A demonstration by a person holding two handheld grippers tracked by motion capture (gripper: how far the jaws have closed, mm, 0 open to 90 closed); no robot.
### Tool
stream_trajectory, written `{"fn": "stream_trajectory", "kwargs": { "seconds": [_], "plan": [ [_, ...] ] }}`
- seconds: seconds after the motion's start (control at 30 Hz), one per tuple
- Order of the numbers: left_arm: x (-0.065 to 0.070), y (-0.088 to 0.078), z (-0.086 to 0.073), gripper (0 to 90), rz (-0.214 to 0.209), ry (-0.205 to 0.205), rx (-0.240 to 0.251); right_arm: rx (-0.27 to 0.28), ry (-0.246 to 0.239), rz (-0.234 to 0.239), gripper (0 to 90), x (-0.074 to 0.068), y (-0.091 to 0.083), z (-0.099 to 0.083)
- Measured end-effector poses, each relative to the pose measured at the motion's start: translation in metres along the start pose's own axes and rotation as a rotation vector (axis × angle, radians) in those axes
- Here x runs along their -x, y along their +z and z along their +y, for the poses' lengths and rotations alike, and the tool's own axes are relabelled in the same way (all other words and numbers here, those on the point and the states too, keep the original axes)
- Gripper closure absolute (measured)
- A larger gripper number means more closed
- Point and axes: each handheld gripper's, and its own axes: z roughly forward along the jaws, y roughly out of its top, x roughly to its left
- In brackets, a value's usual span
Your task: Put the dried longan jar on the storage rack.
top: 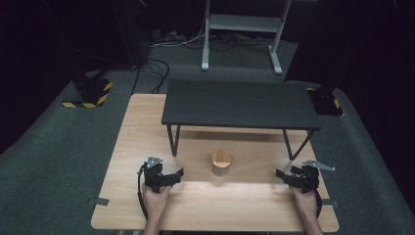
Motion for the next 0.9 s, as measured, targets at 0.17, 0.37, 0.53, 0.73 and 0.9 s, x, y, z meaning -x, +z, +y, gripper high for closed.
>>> {"fn": "stream_trajectory", "kwargs": {
  "seconds": [0.17,0.37,0.53,0.73,0.9],
  "plan": [
    [0.004,0.000,0.000,0.5,0.025,0.002,0.001,0.006,0.008,-0.040,11.5,-0.004,0.000,0.000],
    [0.006,0.001,0.001,0.5,0.041,0.006,-0.002,0.007,0.009,-0.042,11.5,-0.004,0.001,0.001],
    [0.009,0.001,0.002,0.7,0.054,0.022,-0.009,0.006,0.009,-0.043,11.7,-0.004,0.001,0.001],
    [0.014,0.000,0.002,0.6,0.058,0.064,-0.005,0.004,0.004,-0.051,11.9,-0.006,0.001,0.001],
    [0.013,-0.003,0.005,0.5,0.025,0.092,-0.006,0.002,0.001,-0.053,12.0,-0.007,0.001,0.002]
  ]
}}
